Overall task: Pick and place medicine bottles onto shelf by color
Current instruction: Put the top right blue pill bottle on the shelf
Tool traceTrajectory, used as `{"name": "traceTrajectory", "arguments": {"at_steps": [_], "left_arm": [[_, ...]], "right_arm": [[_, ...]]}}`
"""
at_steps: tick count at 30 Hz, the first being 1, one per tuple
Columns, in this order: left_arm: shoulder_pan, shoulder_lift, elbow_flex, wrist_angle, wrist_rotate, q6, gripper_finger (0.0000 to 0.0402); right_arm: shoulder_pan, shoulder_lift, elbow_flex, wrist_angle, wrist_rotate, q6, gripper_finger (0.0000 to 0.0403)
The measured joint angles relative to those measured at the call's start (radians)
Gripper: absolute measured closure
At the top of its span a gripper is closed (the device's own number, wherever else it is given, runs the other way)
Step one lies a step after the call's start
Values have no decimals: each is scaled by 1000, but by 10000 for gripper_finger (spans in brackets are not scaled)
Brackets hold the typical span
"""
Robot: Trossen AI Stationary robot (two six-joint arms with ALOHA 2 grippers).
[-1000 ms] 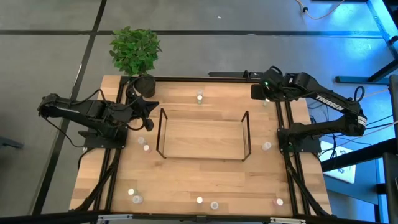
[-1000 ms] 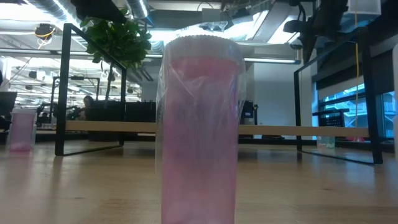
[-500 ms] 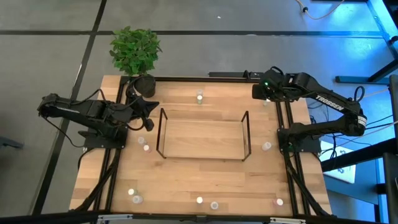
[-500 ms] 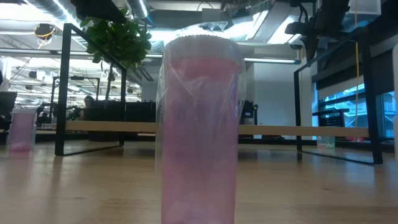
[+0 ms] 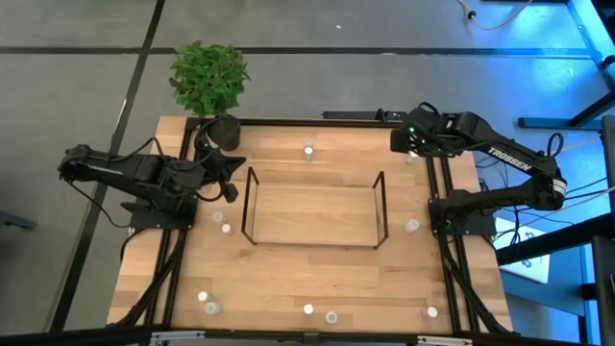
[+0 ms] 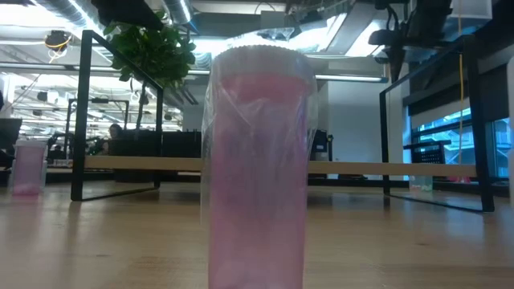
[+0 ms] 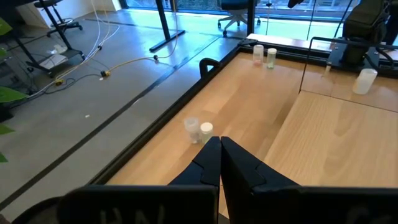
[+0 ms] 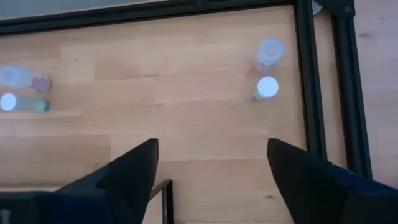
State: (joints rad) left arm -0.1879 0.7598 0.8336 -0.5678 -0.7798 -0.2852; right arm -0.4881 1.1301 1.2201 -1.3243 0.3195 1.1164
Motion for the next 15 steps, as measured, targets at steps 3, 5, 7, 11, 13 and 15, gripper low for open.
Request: {"name": "traceTrajectory", "arguments": {"at_steps": [3,5,7,11,13,15], "left_arm": [[0,0,0,0,0,0,401],[0,0,0,0,0,0,401],[0,0,0,0,0,0,401],[0,0,0,0,0,0,401],[0,0,0,0,0,0,401],[0,0,0,0,0,0,401]], "right_arm": [[0,0,0,-4,0,-3,98],[0,0,0,-4,2,-39,98],[0,0,0,-4,3,-113,98],[0,0,0,-4,3,-202,98],[0,0,0,-4,10,-202,98],[0,0,0,-4,33,-205,98]]}}
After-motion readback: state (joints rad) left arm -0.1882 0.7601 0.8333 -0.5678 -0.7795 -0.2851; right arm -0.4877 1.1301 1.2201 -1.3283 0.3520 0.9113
